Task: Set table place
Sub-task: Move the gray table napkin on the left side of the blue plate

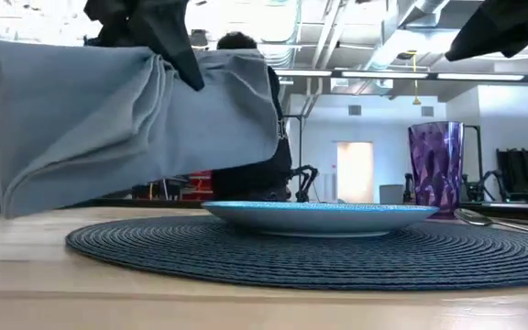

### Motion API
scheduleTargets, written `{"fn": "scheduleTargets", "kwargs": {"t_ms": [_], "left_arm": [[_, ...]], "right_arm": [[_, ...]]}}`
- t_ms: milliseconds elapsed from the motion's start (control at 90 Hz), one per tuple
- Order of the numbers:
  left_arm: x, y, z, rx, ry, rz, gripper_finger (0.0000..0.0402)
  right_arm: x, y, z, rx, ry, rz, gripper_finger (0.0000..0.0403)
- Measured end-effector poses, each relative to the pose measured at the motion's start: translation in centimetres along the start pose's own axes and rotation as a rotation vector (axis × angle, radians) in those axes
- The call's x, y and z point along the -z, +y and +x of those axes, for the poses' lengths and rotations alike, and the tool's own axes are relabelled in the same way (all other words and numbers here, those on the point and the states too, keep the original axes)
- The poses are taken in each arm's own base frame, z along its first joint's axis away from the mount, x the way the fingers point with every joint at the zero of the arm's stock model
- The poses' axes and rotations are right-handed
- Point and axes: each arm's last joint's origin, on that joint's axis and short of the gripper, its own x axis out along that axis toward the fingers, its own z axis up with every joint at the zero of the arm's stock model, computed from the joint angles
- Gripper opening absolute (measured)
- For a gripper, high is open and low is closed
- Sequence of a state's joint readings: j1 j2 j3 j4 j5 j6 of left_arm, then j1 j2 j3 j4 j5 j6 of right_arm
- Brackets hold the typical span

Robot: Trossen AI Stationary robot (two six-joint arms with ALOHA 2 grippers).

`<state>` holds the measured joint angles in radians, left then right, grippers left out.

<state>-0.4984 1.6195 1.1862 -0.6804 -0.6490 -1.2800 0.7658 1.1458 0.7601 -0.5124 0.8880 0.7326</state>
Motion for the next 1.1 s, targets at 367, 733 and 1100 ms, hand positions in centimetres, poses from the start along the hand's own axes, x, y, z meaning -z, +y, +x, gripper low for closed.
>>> {"fn": "scheduleTargets", "kwargs": {"t_ms": [367,733,1100], "left_arm": [[0.5,1.7,1.4,0.292,-0.041,-0.091,0.0000],[2.8,7.9,2.2,0.534,-0.226,-0.366,0.0000],[4.3,12.6,4.5,0.457,-0.247,-0.501,0.0000]], "right_arm": [[0.0,0.0,0.0,-0.005,0.004,0.001,0.0076],[-0.1,0.1,0.0,-0.011,-0.004,0.004,0.0076],[-0.3,0.2,0.0,-0.022,-0.016,0.005,0.0076]]}}
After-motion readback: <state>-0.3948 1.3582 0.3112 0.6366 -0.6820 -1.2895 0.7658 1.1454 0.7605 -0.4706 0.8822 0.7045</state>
